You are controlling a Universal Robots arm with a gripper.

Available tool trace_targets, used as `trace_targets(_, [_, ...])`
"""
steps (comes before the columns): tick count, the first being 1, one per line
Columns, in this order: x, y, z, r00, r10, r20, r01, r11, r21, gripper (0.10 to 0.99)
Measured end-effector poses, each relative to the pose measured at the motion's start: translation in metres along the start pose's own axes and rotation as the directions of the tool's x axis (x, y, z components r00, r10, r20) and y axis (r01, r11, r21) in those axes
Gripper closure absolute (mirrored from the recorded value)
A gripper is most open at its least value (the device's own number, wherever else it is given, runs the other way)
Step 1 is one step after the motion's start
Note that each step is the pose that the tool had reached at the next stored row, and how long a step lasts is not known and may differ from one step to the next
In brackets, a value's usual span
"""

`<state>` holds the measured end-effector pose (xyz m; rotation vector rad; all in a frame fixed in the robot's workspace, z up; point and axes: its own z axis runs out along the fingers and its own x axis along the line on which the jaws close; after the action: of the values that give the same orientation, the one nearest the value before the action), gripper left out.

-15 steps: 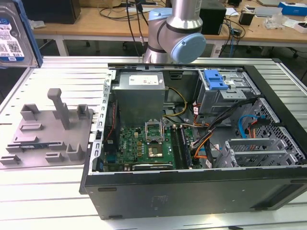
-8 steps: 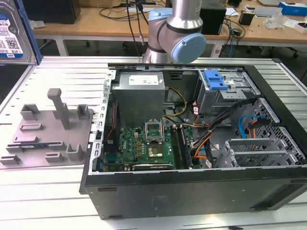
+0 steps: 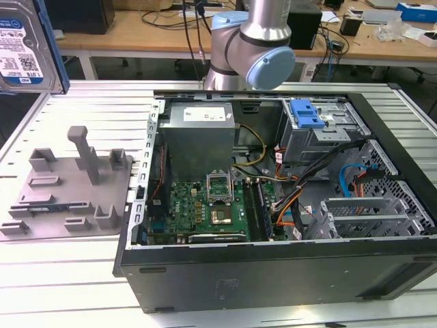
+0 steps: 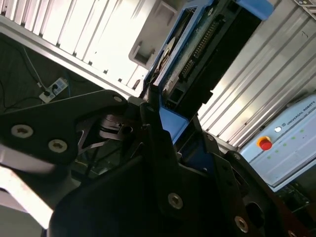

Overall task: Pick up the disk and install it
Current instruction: 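Pick up the disk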

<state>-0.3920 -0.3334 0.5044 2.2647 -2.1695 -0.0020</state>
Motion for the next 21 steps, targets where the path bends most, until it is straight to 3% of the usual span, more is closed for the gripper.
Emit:
trace_targets(8, [0.0186, -0.0183, -0.0001, 1.0, 0.0, 0.0, 0.0, 1.0, 0.0, 0.718])
trace_targets(9, [0.0237, -0.0247, -0.0001, 1.0, 0.0, 0.0, 0.0, 1.0, 0.0, 0.718])
trace_targets(16, [0.0415, -0.0506, -0.0002, 1.0, 0.0, 0.0, 0.0, 1.0, 0.0, 0.718])
trace_targets(21, [0.0533, -0.0754, -0.0002, 1.0, 0.0, 0.0001, 0.0, 1.0, 0.0, 0.718])
